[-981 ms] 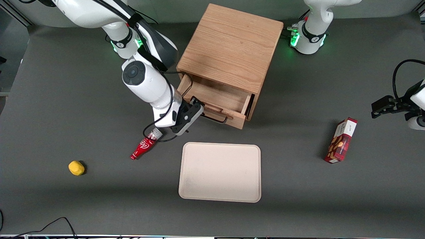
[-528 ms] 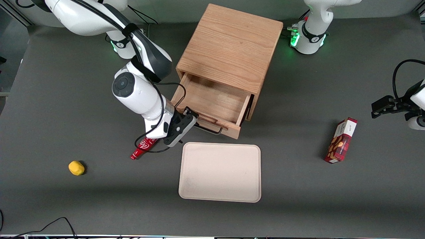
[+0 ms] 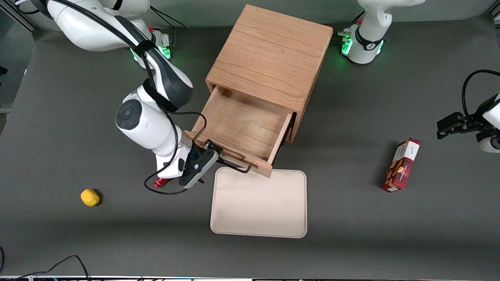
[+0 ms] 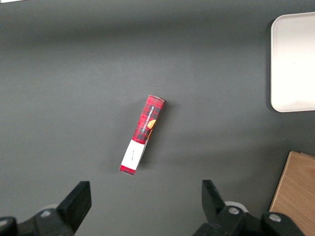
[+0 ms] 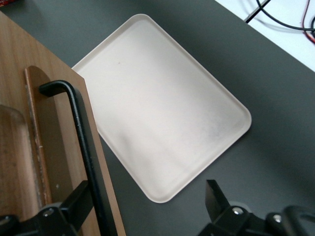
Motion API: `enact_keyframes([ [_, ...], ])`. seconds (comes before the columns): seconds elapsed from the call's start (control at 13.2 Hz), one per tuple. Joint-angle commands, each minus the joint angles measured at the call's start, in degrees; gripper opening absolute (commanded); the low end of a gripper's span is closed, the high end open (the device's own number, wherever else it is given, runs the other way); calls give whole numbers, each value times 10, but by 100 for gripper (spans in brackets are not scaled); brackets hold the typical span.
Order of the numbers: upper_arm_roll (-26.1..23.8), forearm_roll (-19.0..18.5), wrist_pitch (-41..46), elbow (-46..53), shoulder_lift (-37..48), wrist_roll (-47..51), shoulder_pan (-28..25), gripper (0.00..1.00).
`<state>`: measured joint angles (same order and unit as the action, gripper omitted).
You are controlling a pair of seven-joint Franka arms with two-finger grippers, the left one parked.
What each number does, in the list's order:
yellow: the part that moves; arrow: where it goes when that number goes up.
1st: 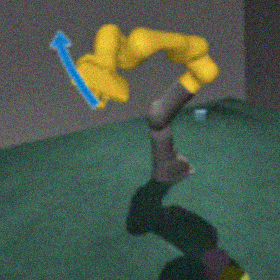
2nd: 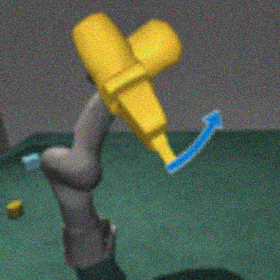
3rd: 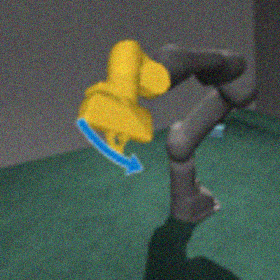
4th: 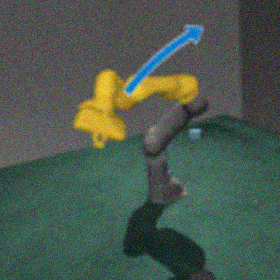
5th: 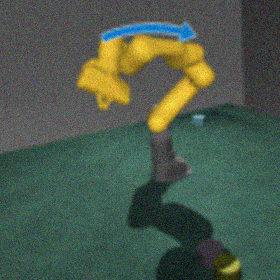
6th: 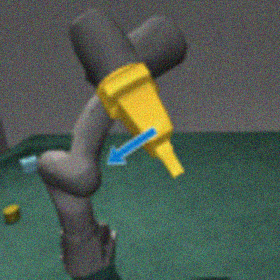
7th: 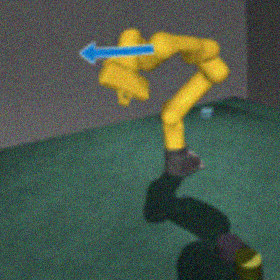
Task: Open upper drawer
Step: 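Pull the handle outward with the right gripper, sliding the drawer open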
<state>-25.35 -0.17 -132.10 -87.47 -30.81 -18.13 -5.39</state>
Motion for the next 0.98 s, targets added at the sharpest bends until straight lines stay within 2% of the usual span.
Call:
enact_keyframes([
  [0.0,21,-11,26,43,-15,-45,-1,100],
  [0.3,21,-4,30,48,-19,-46,-1,100],
  [0.45,21,0,70,65,-19,-33,-1,100],
  [0.75,11,21,204,135,5,150,-8,100],
  [0.91,16,22,262,148,36,179,-1,100],
])
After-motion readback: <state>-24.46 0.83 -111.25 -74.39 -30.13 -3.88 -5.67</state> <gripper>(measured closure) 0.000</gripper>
